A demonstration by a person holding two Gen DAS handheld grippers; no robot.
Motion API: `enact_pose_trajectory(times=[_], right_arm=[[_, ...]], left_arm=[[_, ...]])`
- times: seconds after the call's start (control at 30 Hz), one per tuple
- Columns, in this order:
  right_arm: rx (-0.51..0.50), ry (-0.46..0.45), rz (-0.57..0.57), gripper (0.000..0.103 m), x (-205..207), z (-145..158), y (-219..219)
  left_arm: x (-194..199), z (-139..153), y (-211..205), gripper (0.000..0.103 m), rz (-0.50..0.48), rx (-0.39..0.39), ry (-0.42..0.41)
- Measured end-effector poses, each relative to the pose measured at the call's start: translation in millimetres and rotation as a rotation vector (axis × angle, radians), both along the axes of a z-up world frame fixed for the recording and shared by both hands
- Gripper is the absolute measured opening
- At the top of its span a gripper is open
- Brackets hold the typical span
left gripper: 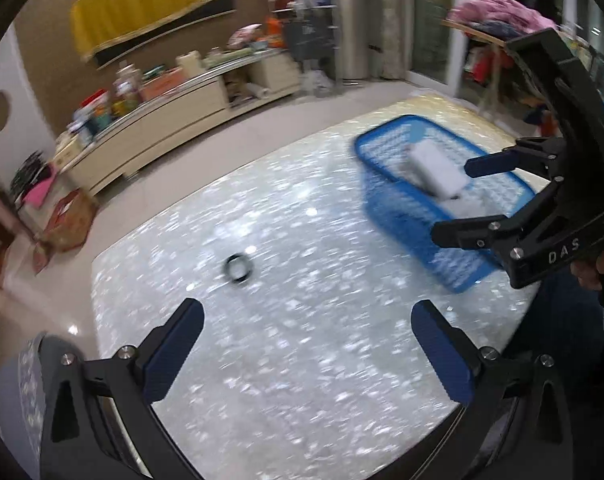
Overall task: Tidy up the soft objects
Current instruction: 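Move the right gripper away from the basket toward the black ring, then grasp the black hair ring with the right gripper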
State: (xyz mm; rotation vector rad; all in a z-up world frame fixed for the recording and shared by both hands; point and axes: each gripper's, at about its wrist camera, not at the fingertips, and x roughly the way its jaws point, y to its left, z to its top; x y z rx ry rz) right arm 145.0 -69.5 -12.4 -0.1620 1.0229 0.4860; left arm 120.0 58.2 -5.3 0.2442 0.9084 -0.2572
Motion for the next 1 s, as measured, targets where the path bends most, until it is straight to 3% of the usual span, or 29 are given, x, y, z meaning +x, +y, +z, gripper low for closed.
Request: enact_pose_trajectory(times=[0.33,0.57,1.0], right_arm=[[-0.083,0.048,0.177,0.103,24,-37,95],[-0.128,0.099,0.205,0.102,51,-69,133],[-0.183,0.227,0.136,0.075,133,-127,164]], left_arm=[[7,-30,96,0.103,0.201,-0.095,0.029],[24,-60,129,0.103,0.280,-0.128,0.074],[78,-121,175,0.103,0.352,-0.194,0.162]])
